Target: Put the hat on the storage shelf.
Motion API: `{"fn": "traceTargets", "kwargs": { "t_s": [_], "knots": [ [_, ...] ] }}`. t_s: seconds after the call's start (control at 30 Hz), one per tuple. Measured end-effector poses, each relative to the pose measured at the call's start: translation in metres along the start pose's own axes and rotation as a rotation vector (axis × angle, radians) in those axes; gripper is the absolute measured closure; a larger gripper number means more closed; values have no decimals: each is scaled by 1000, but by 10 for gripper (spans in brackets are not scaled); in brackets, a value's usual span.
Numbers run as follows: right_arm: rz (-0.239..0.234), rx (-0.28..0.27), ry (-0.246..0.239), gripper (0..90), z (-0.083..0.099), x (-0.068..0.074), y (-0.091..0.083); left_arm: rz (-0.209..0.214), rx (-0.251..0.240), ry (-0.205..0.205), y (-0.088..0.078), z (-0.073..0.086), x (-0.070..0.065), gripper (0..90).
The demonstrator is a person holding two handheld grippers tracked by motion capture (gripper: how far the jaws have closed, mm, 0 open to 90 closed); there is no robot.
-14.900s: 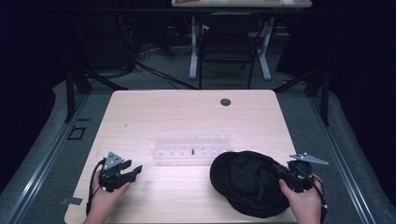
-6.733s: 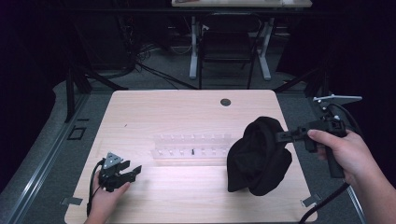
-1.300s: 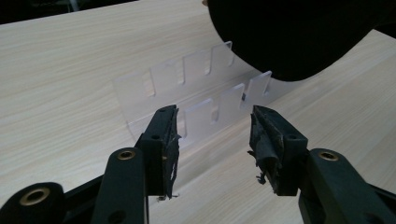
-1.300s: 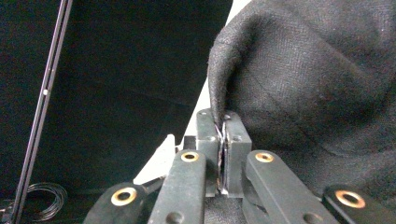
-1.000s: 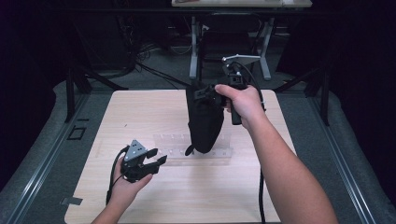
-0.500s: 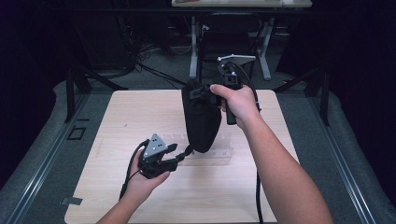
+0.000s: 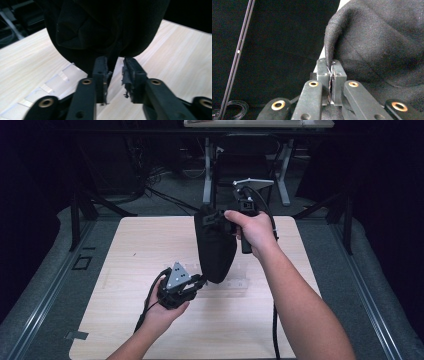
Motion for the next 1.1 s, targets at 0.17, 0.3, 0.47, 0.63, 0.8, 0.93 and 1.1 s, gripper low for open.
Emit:
{"fn": "traceTargets", "kwargs": {
  "t_s": [0.17,0.3,0.47,0.63,0.8,0.93,1.1],
  "knots": [
    [0,-1,-3,874,1,1,0,-42,2,64,1,1,-2,852],
    [5,-11,-14,850,1,2,-2,-48,0,62,0,1,0,857],
    [-49,-37,-32,796,0,11,-8,-66,0,60,-1,3,2,860],
    [15,-68,-62,792,2,11,-30,-86,16,34,-2,9,11,861],
    [57,-87,-74,782,3,5,-42,-96,53,19,1,26,16,859],
    [72,-100,-77,776,6,1,-52,-96,67,2,3,40,19,856],
    [96,-112,-72,765,8,-5,-61,-91,83,2,2,54,19,855]
  ]
}}
Point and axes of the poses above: each handheld gripper's, and its own axes: y roughly forward along the jaws, z roughly out of its underside, x roughly to its left, the point moved 5 cm from there along y, roughly forward along the jaws, and after that the axes turned 10 degrees about -z, right-handed, at the moved point
